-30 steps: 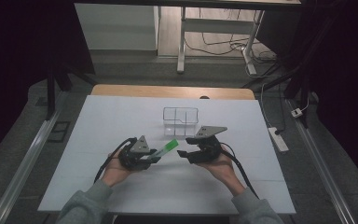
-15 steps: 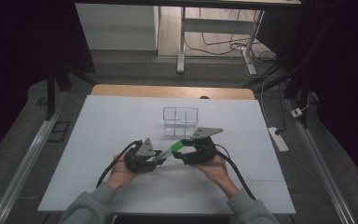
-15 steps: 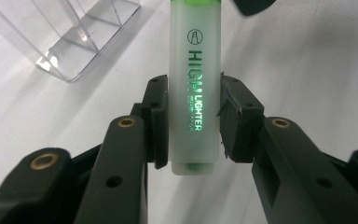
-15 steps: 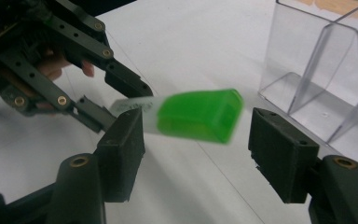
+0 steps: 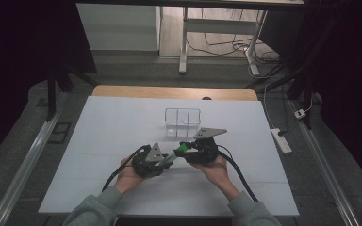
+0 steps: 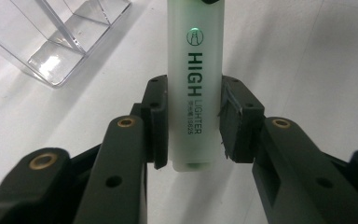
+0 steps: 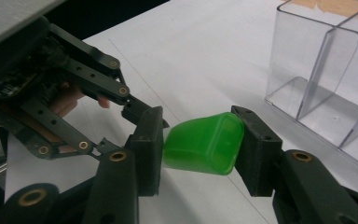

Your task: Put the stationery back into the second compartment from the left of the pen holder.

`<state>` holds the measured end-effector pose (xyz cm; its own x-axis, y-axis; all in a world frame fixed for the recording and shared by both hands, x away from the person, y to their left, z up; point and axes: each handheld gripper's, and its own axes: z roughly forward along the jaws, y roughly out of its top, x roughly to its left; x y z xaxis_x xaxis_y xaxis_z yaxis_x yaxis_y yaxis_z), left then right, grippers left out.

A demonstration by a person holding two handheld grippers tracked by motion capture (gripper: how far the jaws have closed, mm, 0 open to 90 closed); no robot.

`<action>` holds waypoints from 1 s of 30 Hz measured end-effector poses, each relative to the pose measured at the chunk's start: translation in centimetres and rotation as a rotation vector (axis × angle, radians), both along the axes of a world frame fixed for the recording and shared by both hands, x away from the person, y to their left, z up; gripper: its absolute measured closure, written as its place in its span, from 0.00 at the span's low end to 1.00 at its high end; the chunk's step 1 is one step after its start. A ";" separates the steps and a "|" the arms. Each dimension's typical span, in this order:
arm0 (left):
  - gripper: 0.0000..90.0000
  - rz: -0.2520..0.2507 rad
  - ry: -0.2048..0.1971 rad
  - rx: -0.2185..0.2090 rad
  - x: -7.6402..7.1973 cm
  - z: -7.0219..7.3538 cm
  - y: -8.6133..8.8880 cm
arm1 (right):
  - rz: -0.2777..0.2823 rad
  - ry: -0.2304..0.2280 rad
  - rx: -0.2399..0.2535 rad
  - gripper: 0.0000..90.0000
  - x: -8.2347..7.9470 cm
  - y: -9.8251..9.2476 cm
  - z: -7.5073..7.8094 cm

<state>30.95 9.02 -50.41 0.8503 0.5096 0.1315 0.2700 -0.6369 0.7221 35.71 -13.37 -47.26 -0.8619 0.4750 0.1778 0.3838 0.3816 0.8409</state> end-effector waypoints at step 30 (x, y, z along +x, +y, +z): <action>0.39 0.185 0.053 -0.122 -1.3 0.8 8.0 | -0.007 -0.124 0.125 0.82 -0.1 -3.1 4.6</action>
